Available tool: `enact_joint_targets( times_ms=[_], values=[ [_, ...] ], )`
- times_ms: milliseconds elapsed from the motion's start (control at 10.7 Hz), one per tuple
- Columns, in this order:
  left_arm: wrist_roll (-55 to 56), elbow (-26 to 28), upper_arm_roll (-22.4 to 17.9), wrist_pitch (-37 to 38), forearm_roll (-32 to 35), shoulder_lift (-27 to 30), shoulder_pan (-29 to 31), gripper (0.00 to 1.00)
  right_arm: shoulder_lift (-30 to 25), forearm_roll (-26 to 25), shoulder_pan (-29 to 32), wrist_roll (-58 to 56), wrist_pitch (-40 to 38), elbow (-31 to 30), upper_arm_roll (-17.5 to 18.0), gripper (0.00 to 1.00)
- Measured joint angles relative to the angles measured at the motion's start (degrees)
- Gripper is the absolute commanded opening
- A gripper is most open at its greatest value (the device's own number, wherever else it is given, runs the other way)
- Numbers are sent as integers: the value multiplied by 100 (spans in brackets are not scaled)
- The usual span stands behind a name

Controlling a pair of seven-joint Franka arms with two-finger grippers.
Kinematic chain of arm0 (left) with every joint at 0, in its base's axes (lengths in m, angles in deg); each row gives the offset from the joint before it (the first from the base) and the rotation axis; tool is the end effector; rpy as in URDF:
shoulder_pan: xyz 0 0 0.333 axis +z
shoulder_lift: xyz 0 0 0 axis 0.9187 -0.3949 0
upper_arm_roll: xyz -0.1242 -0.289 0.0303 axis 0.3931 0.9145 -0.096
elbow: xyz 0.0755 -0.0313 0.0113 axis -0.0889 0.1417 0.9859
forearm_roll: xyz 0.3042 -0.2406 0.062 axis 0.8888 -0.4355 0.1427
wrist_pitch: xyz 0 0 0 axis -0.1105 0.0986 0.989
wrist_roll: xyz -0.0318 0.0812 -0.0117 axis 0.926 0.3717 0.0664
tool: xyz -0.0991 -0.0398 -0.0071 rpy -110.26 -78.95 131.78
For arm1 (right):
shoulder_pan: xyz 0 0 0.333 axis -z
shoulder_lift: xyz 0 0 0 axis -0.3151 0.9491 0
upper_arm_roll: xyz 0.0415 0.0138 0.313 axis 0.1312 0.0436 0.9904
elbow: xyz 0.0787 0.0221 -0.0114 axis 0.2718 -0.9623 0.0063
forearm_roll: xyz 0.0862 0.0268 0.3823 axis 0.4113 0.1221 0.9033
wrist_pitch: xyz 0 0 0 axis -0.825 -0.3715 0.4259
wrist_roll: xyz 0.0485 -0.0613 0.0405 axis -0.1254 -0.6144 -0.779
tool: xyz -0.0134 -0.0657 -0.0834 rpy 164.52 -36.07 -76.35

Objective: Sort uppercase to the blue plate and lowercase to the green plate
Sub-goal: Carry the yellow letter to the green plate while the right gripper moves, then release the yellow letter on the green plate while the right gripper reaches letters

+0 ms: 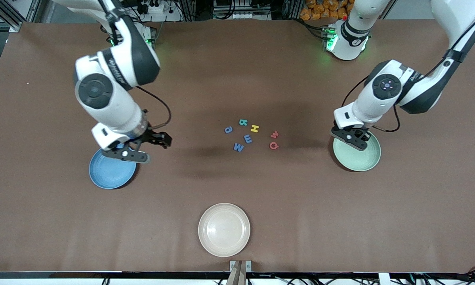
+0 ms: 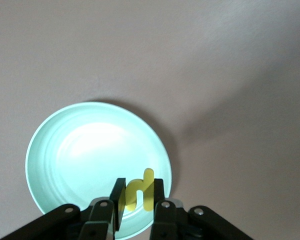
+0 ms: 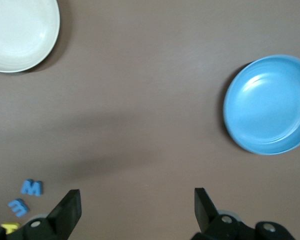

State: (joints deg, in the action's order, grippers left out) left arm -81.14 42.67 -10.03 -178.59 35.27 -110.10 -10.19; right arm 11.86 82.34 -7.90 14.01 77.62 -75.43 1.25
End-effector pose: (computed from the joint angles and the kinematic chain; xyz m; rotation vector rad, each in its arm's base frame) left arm 0.5109 -0.1278 0.2906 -2.9401 0.9160 0.0049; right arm 0.5949 0.2781 0.4214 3.1096 -0.3199 -0.0237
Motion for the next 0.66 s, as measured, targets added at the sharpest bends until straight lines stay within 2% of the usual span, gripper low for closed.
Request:
enact_joint_targets(
  times_ms=[281, 375, 468, 656],
  values=[
    [-16, 56, -121, 25, -3, -184, 103, 3, 509, 2, -319, 846, 682, 0, 190, 100],
    [-16, 61, -215, 25, -3, -220, 107, 9, 708, 2, -491, 1104, 984, 2, 202, 100],
    [-18, 62, -287, 25, -3, -248, 115, 24, 918, 0, -664, 1339, 1261, 17, 209, 100],
    [-20, 65, -356, 25, -3, -267, 118, 35, 1402, -11, -1001, 1809, 1486, 283, 213, 100]
  ],
)
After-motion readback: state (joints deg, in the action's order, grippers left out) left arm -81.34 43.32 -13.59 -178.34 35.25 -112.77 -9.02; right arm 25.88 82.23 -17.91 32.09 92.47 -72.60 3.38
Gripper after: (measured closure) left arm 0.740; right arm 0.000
